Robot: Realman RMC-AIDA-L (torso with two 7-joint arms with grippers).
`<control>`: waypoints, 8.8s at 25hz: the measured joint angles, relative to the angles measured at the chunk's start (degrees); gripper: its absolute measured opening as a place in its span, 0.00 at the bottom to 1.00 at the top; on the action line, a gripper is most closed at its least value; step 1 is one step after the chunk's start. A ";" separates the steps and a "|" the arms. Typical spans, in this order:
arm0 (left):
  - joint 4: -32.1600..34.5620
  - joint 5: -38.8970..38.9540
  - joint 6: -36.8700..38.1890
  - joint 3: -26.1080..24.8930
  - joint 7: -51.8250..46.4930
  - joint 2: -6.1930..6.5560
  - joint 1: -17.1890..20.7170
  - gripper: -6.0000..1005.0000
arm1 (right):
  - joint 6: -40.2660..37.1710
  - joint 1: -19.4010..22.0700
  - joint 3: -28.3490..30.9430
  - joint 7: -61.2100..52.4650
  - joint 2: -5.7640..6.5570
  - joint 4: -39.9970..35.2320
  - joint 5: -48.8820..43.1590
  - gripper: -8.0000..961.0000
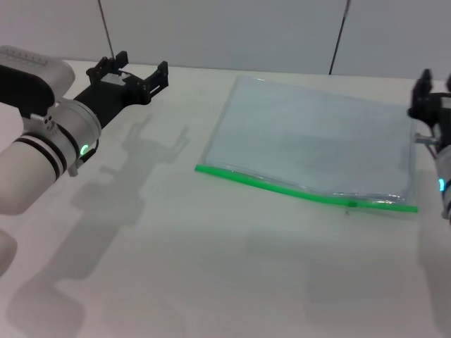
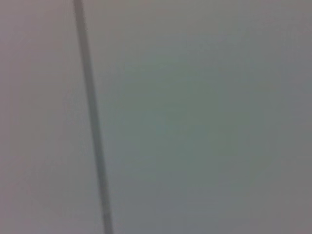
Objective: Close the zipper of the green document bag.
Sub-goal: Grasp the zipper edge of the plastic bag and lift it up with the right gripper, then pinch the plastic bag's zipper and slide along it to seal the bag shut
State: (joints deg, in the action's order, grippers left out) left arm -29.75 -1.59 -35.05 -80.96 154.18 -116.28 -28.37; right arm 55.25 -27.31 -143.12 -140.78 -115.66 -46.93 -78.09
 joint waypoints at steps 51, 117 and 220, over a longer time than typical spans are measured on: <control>1.12 0.37 0.93 -0.69 -3.90 1.71 1.32 0.83 | -46.57 14.29 17.81 25.13 12.63 -23.78 -11.82 0.44; 0.04 0.27 4.64 -7.02 -3.97 2.11 4.03 0.83 | -82.57 31.59 40.19 45.78 -0.96 -35.78 -56.76 0.51; -18.67 -35.43 7.16 12.48 -22.33 5.17 1.50 0.82 | -68.05 24.03 31.63 45.42 -0.37 -31.16 -45.90 0.07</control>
State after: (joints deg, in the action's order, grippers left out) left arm -48.42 -37.02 -27.89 -68.48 131.85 -111.11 -26.87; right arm -12.79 -3.27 -111.49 -95.36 -116.03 -78.09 -123.99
